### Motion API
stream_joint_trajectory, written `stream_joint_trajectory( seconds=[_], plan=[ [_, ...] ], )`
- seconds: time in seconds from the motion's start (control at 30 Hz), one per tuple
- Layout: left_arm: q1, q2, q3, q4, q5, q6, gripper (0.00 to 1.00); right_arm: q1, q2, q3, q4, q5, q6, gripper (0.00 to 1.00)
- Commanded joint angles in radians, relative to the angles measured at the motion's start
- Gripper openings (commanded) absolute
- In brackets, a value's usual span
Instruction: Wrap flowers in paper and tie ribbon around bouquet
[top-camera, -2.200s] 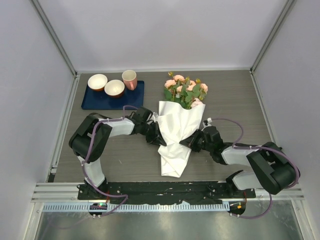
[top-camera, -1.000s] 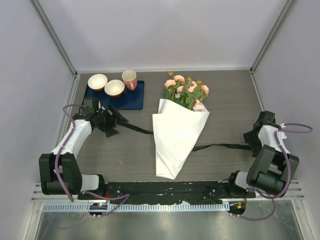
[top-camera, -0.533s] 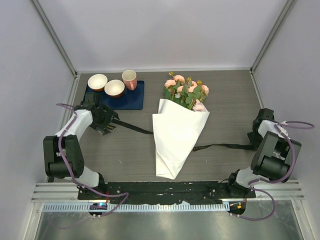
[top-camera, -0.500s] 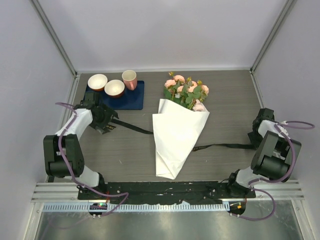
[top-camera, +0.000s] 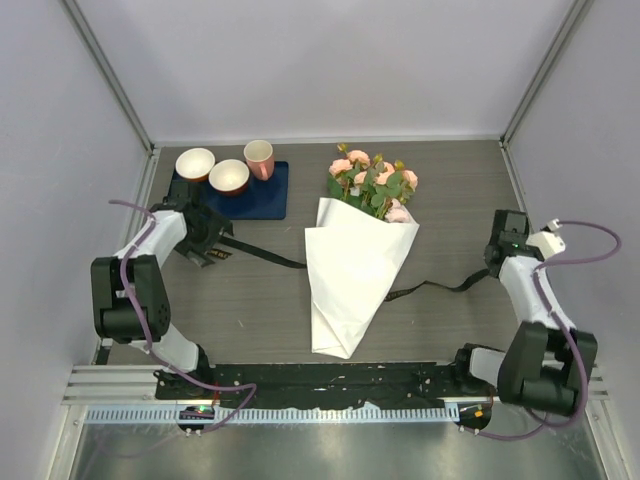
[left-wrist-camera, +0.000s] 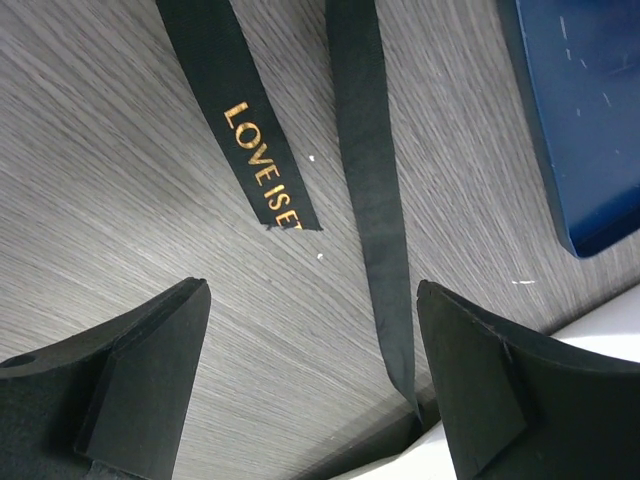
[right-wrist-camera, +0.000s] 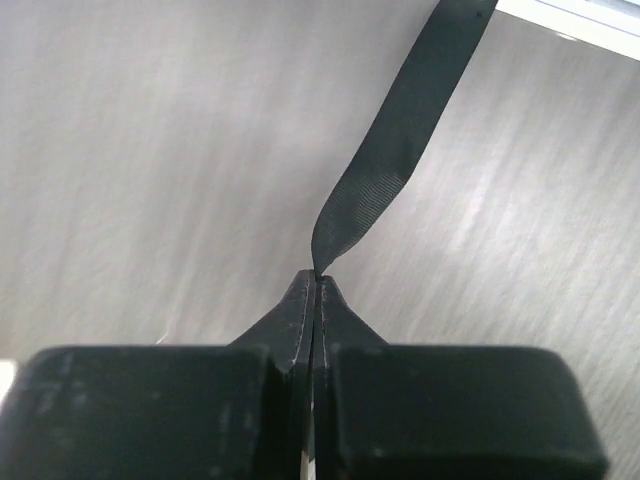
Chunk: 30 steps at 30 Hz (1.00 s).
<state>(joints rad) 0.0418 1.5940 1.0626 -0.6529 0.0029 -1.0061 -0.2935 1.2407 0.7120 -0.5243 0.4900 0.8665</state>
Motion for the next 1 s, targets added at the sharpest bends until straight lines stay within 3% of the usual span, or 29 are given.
stream_joint_trajectory(
  seconds=[0.0,0.13,0.23,0.3,0.33,0.4,0.57,0.87,0.97],
  plan=[
    [0.007,0.006,0.053,-0.022,-0.069,0.018,0.88,0.184,-0.177,0.05,-0.058,0.156,0.002,0.0],
    [0.009,0.049,0.079,-0.007,-0.073,0.009,0.84,0.362,-0.288,0.044,-0.066,0.164,-0.009,0.0],
    [0.013,0.081,0.106,-0.011,-0.099,0.003,0.79,0.416,-0.348,0.021,-0.025,0.133,-0.053,0.0],
    [0.03,0.093,0.108,0.004,-0.121,0.004,0.76,0.433,-0.378,0.012,0.012,0.087,-0.101,0.0],
    [0.039,0.095,0.105,0.015,-0.119,0.006,0.68,0.436,-0.392,0.009,0.023,0.067,-0.113,0.0],
    [0.066,0.099,0.097,0.068,-0.11,0.014,0.62,0.439,-0.429,0.007,0.058,-0.029,-0.15,0.0],
    [0.092,0.161,0.105,0.183,-0.061,0.073,0.67,0.453,-0.472,-0.002,0.122,-0.227,-0.181,0.0],
    [0.093,0.253,0.103,0.308,-0.041,0.069,0.58,0.524,-0.474,0.024,0.187,-0.422,-0.239,0.0],
    [0.092,0.28,0.129,0.288,-0.096,0.09,0.44,0.536,-0.471,0.041,0.21,-0.541,-0.271,0.0]
  ],
)
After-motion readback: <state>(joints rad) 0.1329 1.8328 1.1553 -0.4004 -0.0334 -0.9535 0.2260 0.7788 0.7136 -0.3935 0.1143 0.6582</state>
